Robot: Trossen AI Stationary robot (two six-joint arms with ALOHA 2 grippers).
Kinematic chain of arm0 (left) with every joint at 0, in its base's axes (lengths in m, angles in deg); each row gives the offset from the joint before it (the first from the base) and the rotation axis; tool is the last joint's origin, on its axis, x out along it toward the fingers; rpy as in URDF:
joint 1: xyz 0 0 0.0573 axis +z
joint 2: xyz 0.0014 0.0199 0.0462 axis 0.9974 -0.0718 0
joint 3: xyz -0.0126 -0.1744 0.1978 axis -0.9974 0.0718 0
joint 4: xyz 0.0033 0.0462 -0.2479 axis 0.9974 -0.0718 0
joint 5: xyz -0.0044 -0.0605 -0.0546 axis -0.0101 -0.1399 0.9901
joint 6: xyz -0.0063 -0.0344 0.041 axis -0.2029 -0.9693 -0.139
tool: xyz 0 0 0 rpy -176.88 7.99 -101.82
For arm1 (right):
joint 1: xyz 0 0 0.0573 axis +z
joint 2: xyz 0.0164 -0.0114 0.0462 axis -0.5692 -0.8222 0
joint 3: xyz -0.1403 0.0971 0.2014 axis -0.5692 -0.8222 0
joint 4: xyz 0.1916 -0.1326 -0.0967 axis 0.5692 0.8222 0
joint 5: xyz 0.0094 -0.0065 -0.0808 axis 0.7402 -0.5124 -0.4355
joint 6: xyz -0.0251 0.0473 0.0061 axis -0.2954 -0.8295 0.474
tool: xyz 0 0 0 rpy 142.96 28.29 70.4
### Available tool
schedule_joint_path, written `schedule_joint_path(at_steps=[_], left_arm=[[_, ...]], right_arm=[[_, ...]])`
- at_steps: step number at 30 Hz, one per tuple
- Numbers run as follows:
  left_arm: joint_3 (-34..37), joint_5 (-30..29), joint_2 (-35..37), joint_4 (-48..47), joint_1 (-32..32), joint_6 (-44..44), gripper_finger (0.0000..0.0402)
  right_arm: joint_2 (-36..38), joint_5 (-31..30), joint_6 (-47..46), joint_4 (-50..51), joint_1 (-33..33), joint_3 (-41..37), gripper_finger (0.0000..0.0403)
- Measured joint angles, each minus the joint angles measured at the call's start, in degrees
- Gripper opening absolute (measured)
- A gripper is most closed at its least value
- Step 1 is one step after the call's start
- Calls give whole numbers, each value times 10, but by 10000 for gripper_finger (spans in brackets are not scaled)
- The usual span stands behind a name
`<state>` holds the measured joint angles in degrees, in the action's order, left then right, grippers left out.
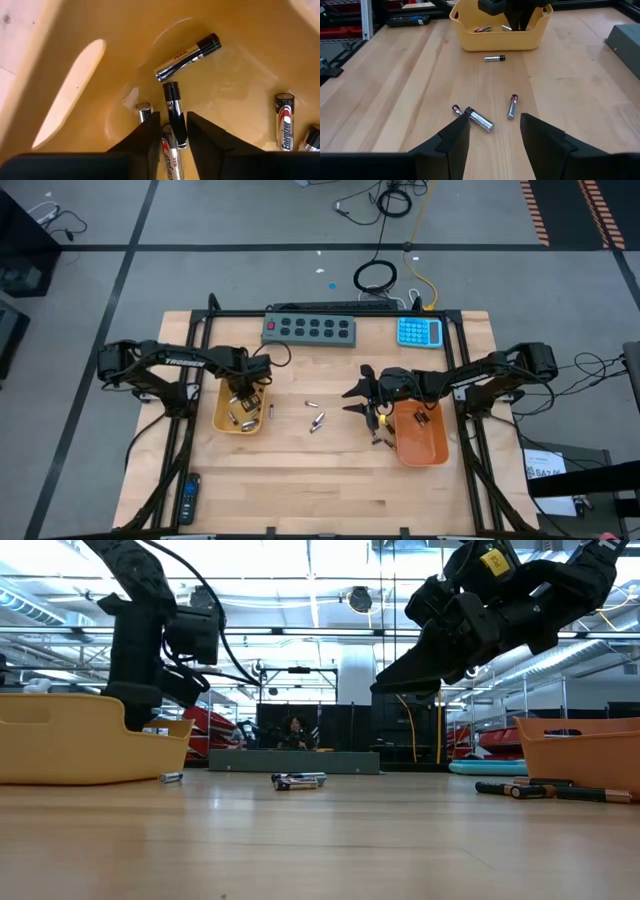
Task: Sort batteries
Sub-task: Put the silver battery into the yellow bin
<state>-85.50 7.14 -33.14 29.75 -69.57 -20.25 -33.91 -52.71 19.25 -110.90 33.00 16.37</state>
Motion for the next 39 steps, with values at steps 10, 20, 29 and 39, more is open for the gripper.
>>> schedule_joint_path(at_steps=[10,20,29,39], left_arm=[[-17,-4,0,-14,0,1,122],[-89,3,8,-79,-29,3,123],[-139,-9,11,-22,-152,49,125],[-142,-16,-11,100,-214,4,227]], right_arm=[[0,0,0,0,0,0,166],[0,0,-2,2,0,0,166],[0,0,-2,3,0,0,166],[0,0,-2,3,0,0,166]])
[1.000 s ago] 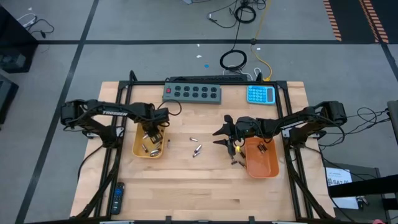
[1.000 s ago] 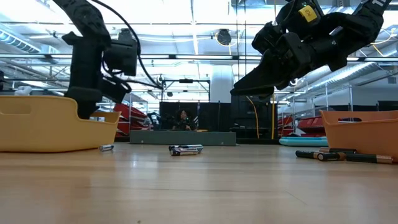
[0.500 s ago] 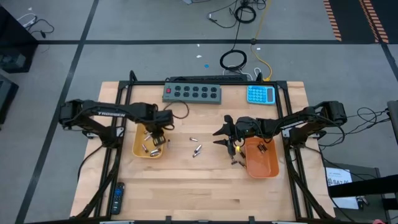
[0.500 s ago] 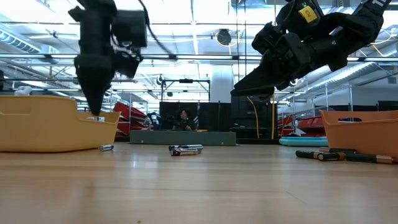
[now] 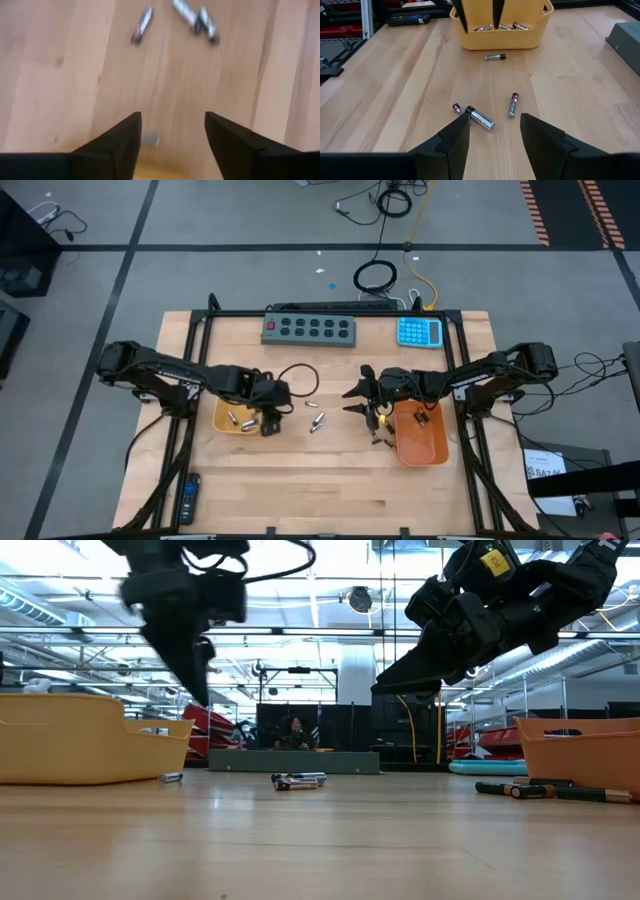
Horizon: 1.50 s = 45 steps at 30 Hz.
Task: Sort batteries
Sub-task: Put the silver battery into the yellow bin
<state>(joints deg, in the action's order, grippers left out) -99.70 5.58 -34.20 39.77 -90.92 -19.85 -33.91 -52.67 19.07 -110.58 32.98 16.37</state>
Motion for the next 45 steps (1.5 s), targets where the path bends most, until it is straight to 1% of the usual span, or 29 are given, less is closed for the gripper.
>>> schedule_joint_path(at_steps=[2,4,8,11,13,16,19,25,29,31,34,40,45], left_arm=[[-14,-1,-28,27,0,-4,239],[-34,-7,-64,30,1,-2,240],[-79,-50,-130,32,11,45,233],[-95,-57,-160,53,21,74,227],[-97,-41,-170,79,31,76,223],[-97,-4,-180,121,39,43,216],[-98,-1,-189,137,38,24,206],[-98,5,-204,165,20,-36,185],[-110,5,-218,158,7,-62,181],[-125,5,-229,157,3,-65,180],[-144,5,-246,155,0,-65,180],[-179,3,-280,126,7,-53,180],[-183,-1,-303,118,12,-45,180]], right_arm=[[0,0,4,-1,0,0,166],[0,0,5,-4,0,0,166],[3,-11,16,10,0,0,166],[14,-10,18,30,-1,0,166],[21,-12,20,44,0,0,166],[26,-26,24,49,0,0,166],[26,-42,28,65,-1,0,166],[31,-45,28,82,-1,0,166],[66,-53,26,113,-1,-1,166],[87,-82,23,134,0,0,166],[107,-108,22,164,0,0,166],[107,-117,26,172,12,0,166],[106,-118,29,177,15,0,166]])
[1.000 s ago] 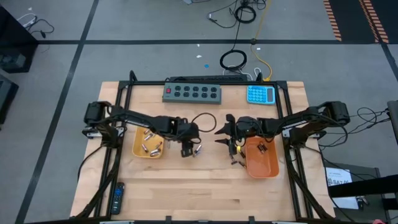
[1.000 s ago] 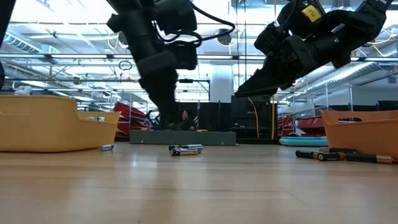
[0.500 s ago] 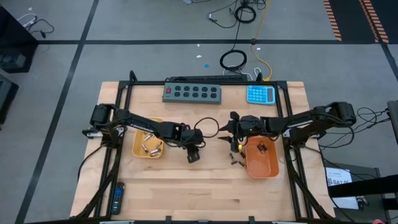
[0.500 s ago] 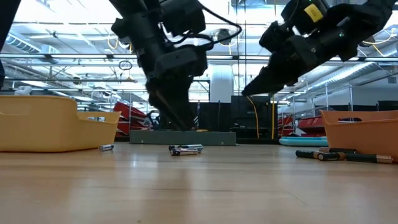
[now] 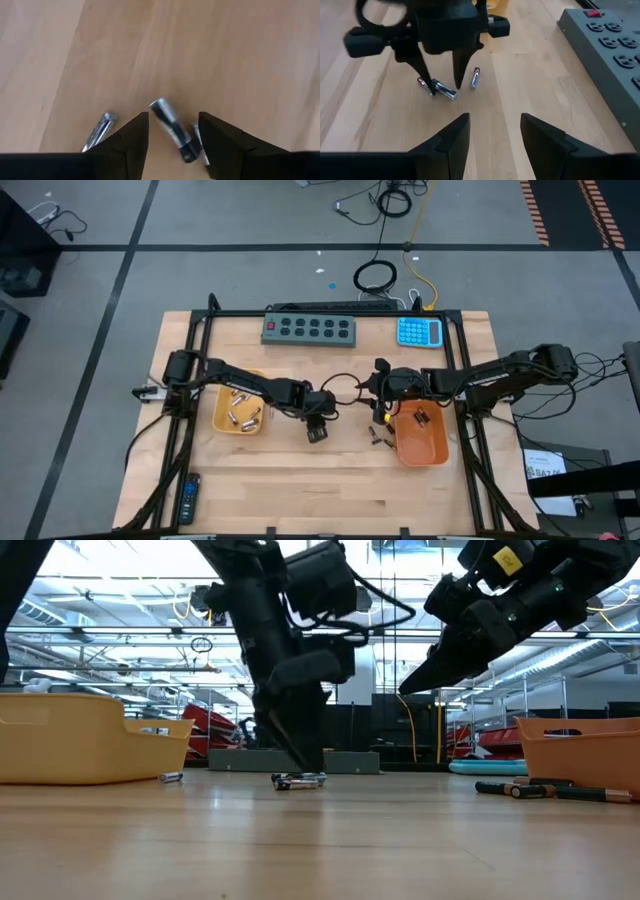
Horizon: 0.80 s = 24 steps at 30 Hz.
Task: Sort batteries
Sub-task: Put the silver battery into the yellow bin
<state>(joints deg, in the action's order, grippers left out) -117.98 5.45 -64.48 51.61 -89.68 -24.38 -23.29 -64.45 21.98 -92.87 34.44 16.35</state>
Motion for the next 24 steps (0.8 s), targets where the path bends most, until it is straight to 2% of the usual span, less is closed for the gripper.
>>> schedule_joint_path(at_steps=[13,17,24], left_arm=[[1,-11,-11,-3,25,57,170],[9,-8,-11,0,30,87,135],[14,-7,-9,1,30,136,44]], right_arm=[[0,0,2,0,0,0,166],[0,0,2,-1,0,0,166],[0,0,-1,-1,0,0,166]])
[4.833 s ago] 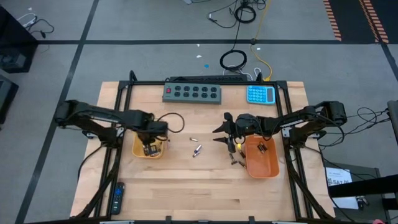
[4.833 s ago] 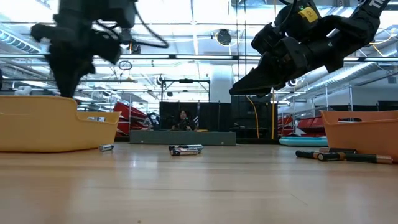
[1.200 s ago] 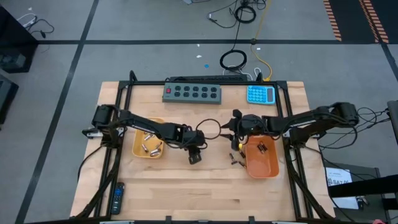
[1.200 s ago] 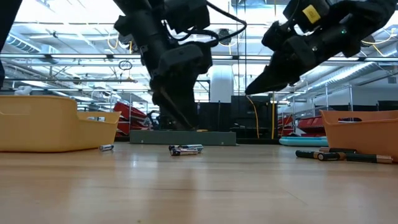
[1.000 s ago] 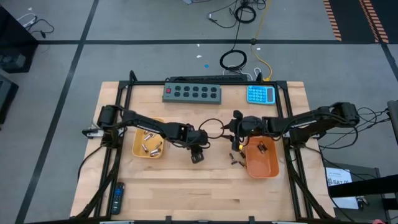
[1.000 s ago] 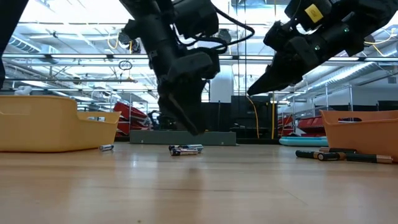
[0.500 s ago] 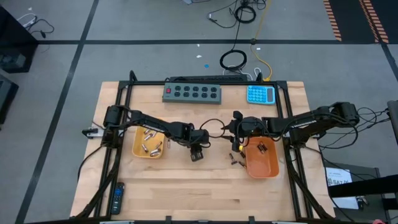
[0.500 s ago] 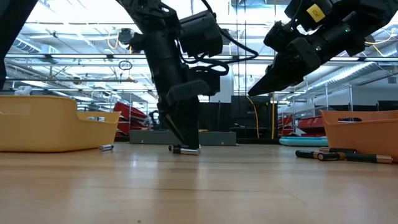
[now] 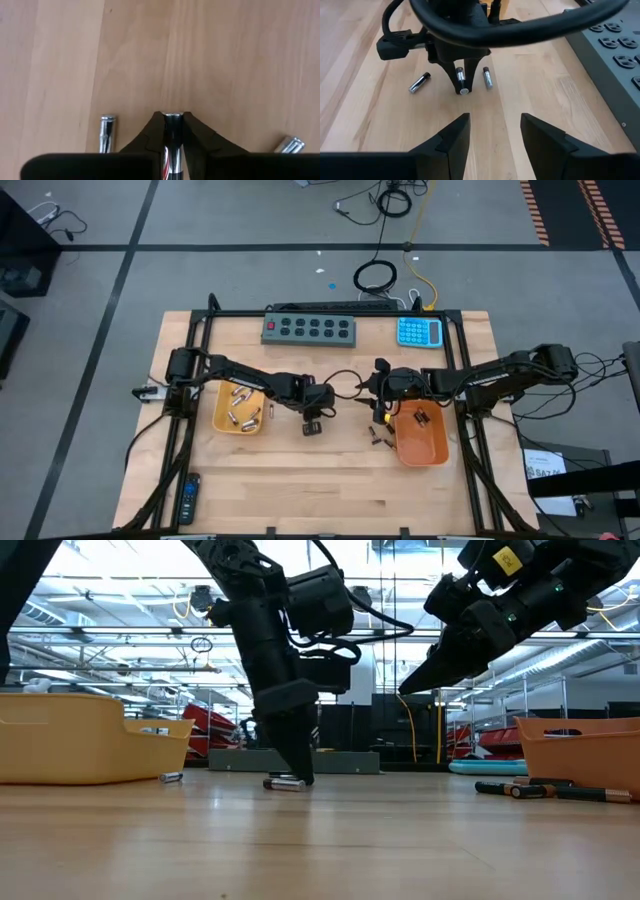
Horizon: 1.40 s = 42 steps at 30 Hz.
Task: Sort batteries
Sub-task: Put the silver battery into the yellow bin
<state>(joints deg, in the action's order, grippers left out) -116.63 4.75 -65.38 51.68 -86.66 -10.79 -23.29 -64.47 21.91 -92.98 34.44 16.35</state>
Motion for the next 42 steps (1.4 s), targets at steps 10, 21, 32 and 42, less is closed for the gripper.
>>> schedule_joint_path(at_steps=[10,21,32,42], left_arm=[[-9,-6,22,-20,-25,33,44],[-3,-68,247,-219,-64,-56,44],[280,-114,502,-164,-31,-268,44],[351,-94,531,-152,32,-316,44]], right_arm=[[0,0,-7,-53,0,-36,166],[0,0,-25,-109,2,-61,166],[0,-1,-39,-131,26,-62,166],[-40,-41,-46,-164,26,-57,166]])
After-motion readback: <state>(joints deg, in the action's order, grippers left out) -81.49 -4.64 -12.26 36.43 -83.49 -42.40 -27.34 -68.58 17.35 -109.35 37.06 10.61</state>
